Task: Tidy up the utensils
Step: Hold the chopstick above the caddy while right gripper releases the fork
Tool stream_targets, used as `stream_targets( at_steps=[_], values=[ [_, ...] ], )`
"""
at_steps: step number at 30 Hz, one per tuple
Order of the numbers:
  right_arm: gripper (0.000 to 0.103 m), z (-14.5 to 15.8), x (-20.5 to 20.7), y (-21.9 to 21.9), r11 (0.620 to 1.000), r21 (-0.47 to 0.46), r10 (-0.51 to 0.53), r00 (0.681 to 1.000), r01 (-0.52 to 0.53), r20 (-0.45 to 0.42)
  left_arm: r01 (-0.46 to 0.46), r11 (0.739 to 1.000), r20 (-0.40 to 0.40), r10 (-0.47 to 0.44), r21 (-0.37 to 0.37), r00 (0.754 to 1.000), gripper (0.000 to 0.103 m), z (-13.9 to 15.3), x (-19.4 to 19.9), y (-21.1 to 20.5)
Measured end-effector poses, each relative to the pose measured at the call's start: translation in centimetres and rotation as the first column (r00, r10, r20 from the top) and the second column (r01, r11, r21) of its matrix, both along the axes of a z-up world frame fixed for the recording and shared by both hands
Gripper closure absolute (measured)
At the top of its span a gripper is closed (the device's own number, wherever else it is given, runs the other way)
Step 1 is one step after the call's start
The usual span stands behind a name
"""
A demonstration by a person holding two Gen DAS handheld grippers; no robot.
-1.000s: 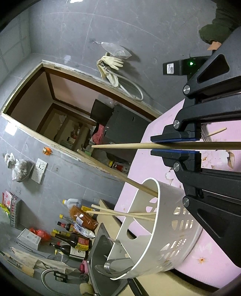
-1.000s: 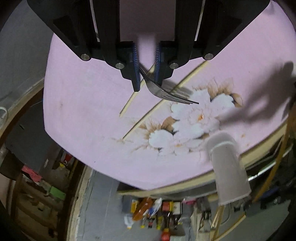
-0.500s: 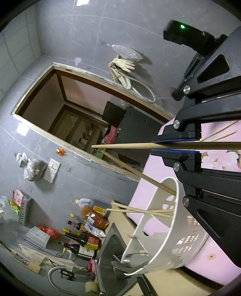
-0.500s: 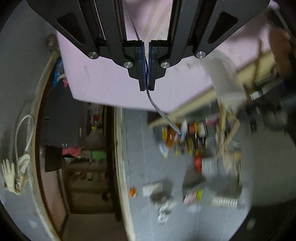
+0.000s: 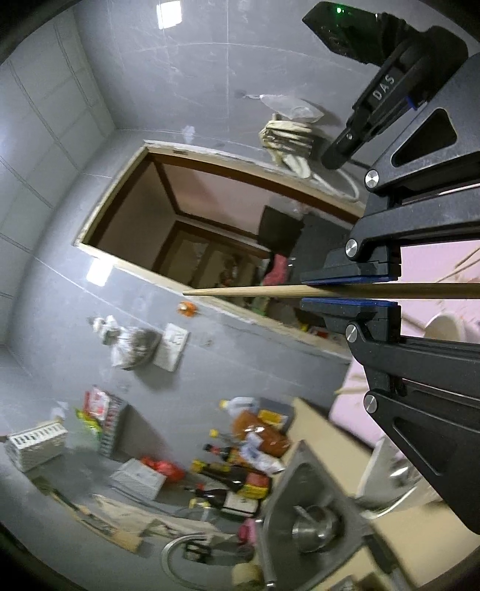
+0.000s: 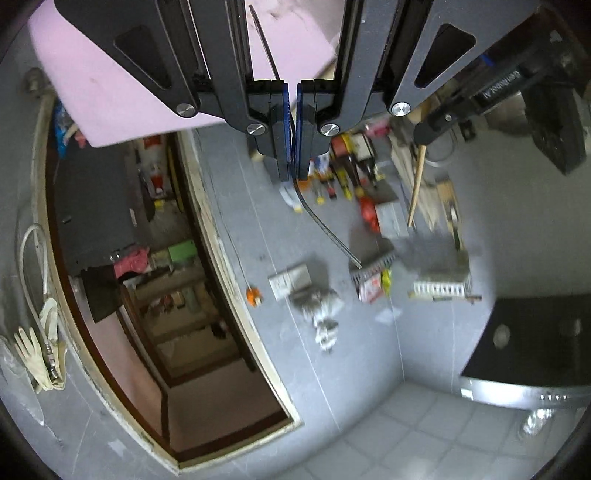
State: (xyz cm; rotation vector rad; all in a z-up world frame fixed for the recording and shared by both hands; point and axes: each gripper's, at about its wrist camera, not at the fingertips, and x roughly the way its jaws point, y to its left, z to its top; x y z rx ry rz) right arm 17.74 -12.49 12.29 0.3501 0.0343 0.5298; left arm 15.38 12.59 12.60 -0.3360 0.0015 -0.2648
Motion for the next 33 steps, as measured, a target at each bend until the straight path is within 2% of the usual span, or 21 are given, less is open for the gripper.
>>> stream_targets(
  at_steps=[4,8,16,25,33],
  values=[
    [0.103,0.7,0.3,1.7,0.998,0.048,0.027,1.000,-0.027,0.009,-0.033,0.999,0.052,0.033,-0.001,0.998,0.098,0.9,0.3,2.6],
    [0.103,0.9,0.7,3.4,0.996,0.080,0.050,0.999,-0.050,0.013,-0.084,0.996,0.068,0.086,-0.030,0.994,0.098,1.1,1.0,5.9],
    [0.103,-0.6,0.5,6.9,0.996,0.088,0.013,0.998,-0.018,0.058,-0.194,0.977,0.016,0.196,-0.091,0.980,0.098,-1.1,3.2,11.0],
    [0.102,-3.4,2.4,8.7,0.995,0.088,0.046,0.998,-0.050,0.044,-0.280,0.951,-0.022,0.280,-0.129,0.960,0.098,-2.8,5.1,13.3],
    [0.102,-4.6,3.1,9.5,0.996,0.068,0.065,0.998,-0.066,0.018,-0.344,0.931,-0.003,0.346,-0.126,0.938,0.098,-3.2,5.5,13.1]
  ],
)
